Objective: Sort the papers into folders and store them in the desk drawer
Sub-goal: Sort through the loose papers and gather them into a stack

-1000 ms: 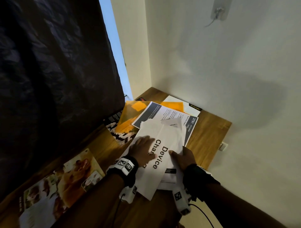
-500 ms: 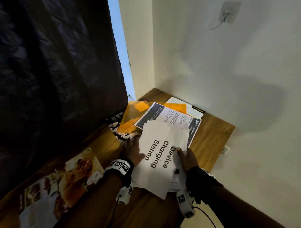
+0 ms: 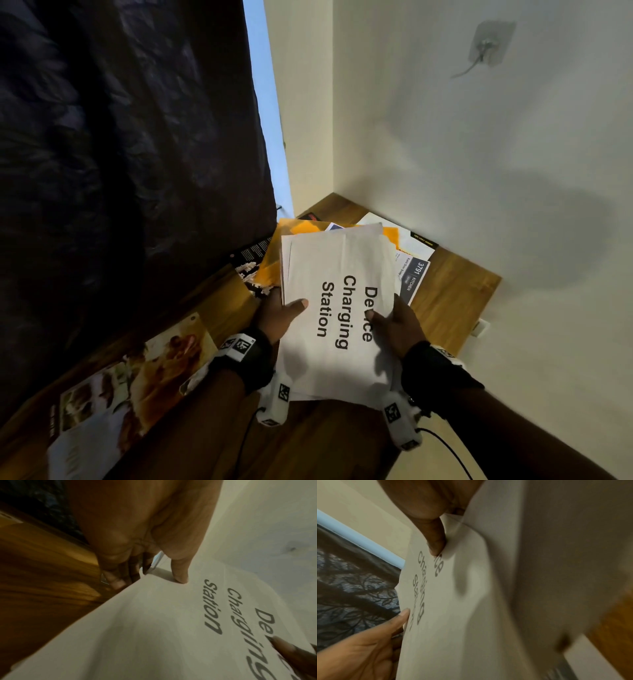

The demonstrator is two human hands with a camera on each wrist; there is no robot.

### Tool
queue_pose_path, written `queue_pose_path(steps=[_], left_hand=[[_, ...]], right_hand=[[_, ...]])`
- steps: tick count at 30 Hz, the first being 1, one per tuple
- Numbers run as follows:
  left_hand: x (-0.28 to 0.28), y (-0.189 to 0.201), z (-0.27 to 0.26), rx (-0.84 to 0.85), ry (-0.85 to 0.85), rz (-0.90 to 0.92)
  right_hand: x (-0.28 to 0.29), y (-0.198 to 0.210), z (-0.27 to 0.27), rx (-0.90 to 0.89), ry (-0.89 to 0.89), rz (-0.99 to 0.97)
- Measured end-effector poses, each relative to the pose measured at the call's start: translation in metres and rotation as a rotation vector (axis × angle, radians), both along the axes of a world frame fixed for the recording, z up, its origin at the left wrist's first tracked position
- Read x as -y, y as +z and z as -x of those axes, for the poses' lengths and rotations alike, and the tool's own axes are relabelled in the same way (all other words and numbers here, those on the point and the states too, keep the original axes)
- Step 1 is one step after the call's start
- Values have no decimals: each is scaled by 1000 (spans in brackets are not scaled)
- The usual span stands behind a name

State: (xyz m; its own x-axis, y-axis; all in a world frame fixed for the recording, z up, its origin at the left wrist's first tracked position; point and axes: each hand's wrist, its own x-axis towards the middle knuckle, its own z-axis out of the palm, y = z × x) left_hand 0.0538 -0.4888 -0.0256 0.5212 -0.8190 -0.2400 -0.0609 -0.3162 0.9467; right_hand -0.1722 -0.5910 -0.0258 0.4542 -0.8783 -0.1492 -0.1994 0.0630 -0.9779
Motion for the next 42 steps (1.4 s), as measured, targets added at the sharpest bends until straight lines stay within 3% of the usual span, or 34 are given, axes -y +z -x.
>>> queue_pose_path(steps=[5, 13, 17, 29, 35, 42], left_hand=[[-1, 17, -11, -191, 115, 155], [11, 65, 9, -181, 159, 421], [10, 71, 12, -214, 134, 503], [13, 67, 16, -293, 121, 530], [7, 34, 19, -325, 119, 399], [4, 23, 22, -302, 120, 406]], right_hand=[[8, 22, -6, 66, 25, 69], [26, 49, -23, 71, -121, 222], [28, 55, -25, 123, -137, 211], [24, 54, -28, 241, -171, 145], [14, 21, -29, 143, -136, 45], [15, 21, -33, 116, -113, 54]])
